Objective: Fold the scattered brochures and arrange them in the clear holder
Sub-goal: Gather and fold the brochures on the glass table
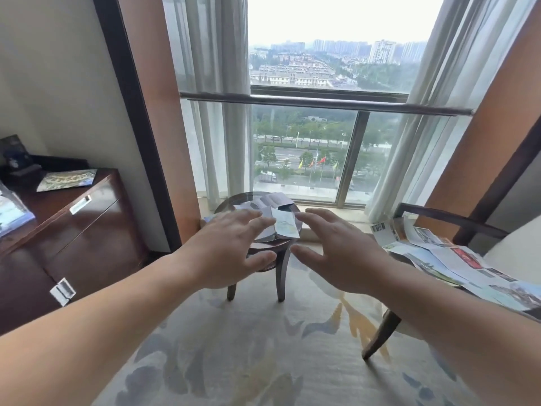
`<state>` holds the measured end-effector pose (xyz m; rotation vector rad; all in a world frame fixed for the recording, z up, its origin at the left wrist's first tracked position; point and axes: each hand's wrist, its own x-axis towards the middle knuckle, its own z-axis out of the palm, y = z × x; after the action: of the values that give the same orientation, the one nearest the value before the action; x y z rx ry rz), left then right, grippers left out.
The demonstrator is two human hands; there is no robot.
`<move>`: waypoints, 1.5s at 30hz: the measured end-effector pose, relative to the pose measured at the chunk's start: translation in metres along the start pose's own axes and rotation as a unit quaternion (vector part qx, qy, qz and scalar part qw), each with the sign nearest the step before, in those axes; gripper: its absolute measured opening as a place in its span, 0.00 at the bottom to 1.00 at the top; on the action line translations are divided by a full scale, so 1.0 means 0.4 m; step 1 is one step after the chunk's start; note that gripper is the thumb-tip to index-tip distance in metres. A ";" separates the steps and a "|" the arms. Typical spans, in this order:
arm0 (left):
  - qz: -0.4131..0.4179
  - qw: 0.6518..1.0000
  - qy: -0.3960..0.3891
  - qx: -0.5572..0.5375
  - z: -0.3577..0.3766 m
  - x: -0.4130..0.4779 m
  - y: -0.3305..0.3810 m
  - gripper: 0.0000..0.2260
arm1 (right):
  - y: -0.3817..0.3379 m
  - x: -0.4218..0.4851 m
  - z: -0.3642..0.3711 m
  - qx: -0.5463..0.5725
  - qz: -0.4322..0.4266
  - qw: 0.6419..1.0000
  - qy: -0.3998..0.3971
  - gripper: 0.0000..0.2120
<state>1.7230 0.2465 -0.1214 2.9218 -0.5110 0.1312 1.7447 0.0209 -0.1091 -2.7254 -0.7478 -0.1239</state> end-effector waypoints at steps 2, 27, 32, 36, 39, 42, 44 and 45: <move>0.010 1.000 0.000 -0.003 -0.003 0.072 -0.063 0.29 | 0.011 0.086 0.006 0.002 0.008 1.000 -0.003 0.31; -0.020 0.996 -0.081 -0.035 0.217 0.901 -0.480 0.28 | 0.462 0.928 0.231 0.057 0.035 0.993 -0.100 0.32; -0.032 0.992 -0.113 -0.041 0.279 1.010 -0.549 0.29 | 0.522 1.042 0.289 0.062 0.043 0.988 -0.133 0.33; -0.022 0.988 -0.145 -0.051 0.346 1.091 -0.625 0.30 | 0.554 1.120 0.350 0.064 0.061 0.985 -0.151 0.32; -0.007 0.985 -0.162 -0.057 0.401 1.153 -0.680 0.31 | 0.579 1.174 0.397 0.064 0.084 0.982 -0.157 0.32; 0.014 0.983 -0.169 -0.067 0.448 1.217 -0.737 0.31 | 0.605 1.226 0.445 0.065 0.105 0.979 -0.163 0.32; 0.016 0.981 -0.177 -0.074 0.482 1.255 -0.769 0.30 | 0.624 1.259 0.478 0.069 0.117 0.977 -0.166 0.32; 0.016 0.980 -0.181 -0.078 0.499 1.271 -0.781 0.30 | 0.634 1.274 0.493 0.075 0.124 0.975 -0.167 0.32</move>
<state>2.3183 0.3319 -0.3064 2.7887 -0.5886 -0.4244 2.3126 0.1233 -0.2822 -2.6941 -0.4681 0.4385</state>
